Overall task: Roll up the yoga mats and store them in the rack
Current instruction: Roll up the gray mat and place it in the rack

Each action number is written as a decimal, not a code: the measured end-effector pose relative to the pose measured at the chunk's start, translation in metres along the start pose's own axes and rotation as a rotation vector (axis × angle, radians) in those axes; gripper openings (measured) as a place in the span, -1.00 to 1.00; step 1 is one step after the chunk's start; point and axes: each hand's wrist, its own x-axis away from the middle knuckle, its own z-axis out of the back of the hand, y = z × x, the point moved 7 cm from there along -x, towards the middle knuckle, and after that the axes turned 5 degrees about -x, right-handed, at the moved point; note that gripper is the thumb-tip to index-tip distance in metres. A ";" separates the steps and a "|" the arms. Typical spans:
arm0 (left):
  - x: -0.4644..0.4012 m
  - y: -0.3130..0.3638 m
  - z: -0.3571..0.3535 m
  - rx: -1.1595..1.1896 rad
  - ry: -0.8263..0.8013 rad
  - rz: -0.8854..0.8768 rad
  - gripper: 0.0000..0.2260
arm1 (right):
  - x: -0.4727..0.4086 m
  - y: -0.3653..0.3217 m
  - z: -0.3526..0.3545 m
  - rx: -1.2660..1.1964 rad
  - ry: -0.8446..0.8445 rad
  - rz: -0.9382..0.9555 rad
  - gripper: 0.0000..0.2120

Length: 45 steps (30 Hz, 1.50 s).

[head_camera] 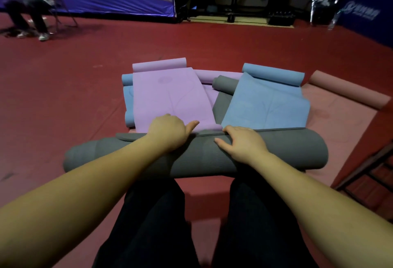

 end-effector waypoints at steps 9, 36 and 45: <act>-0.020 0.052 -0.028 0.297 -0.281 -0.001 -0.46 | 0.005 0.012 0.000 -0.155 0.147 -0.050 -0.55; -0.044 -0.017 0.068 1.136 0.221 0.197 -0.72 | -0.016 -0.030 0.034 -2.039 0.472 -0.813 -0.41; -0.036 -0.008 0.012 1.809 -0.038 0.583 0.17 | -0.024 -0.031 0.012 -1.646 0.371 -0.752 -0.27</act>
